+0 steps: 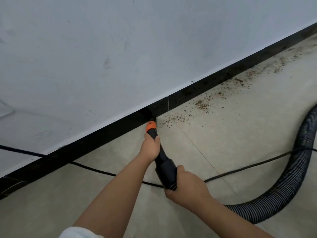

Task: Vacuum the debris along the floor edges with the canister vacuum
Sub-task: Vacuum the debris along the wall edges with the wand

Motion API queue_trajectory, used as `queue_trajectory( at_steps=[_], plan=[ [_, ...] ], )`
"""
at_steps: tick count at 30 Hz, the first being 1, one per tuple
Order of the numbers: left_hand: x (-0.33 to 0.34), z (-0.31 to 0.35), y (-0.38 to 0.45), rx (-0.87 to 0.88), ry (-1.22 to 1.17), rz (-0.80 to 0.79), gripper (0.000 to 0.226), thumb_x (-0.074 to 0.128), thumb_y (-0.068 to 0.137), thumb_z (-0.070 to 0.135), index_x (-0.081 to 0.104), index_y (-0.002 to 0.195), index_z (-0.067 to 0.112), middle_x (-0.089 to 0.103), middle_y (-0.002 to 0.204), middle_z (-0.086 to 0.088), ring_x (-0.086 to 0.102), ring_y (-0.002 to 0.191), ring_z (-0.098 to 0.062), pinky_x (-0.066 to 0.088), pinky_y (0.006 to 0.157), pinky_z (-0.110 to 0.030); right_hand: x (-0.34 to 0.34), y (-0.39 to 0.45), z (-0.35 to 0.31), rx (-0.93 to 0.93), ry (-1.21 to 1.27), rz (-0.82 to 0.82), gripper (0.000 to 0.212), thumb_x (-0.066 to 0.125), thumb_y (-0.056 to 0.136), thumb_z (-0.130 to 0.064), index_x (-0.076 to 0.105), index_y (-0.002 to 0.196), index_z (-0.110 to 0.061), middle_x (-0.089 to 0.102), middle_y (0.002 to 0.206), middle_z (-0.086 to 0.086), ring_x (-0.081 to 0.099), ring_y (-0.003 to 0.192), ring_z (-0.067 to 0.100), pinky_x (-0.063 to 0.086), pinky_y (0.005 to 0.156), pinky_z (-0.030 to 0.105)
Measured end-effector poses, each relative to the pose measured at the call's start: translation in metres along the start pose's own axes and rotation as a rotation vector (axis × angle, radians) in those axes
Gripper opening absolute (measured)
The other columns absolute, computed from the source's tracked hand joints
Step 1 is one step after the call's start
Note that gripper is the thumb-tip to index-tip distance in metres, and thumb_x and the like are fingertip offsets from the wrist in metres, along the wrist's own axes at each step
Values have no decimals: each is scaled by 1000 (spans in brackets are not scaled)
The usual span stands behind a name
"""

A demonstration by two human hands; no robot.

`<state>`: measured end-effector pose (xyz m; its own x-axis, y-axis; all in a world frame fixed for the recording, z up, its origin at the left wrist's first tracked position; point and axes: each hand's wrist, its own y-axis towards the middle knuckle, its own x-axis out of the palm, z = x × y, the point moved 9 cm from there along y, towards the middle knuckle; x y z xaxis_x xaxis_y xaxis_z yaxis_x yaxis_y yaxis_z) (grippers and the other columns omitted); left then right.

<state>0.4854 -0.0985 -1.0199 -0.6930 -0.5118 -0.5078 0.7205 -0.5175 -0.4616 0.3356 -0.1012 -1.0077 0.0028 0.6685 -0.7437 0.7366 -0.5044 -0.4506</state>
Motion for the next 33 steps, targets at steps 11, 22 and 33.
queue_trajectory(
  at_steps=[11, 22, 33],
  plan=[
    [27, 28, 25, 18, 84, -72, 51, 30, 101, 26, 14, 145, 6, 46, 132, -19, 49, 117, -32, 43, 90, -36, -14, 16, 21, 66, 94, 49, 38, 58, 83, -38, 31, 101, -18, 56, 99, 1, 49, 78, 14, 38, 52, 22],
    [75, 75, 52, 59, 166, -142, 53, 30, 101, 27, 12, 146, 6, 45, 133, -18, 49, 115, -32, 43, 81, -33, -49, 36, 62, 115, 154, 117, 39, 58, 84, -40, 27, 95, -19, 49, 93, -1, 47, 76, 15, 34, 50, 21],
    [119, 120, 70, 31, 268, -141, 52, 30, 101, 31, 14, 146, 11, 46, 130, -18, 51, 112, -35, 51, 86, -44, -85, 56, 109, 120, 247, 160, 50, 61, 82, -50, 39, 110, -15, 59, 108, 2, 61, 94, 18, 41, 65, 24]
  ],
)
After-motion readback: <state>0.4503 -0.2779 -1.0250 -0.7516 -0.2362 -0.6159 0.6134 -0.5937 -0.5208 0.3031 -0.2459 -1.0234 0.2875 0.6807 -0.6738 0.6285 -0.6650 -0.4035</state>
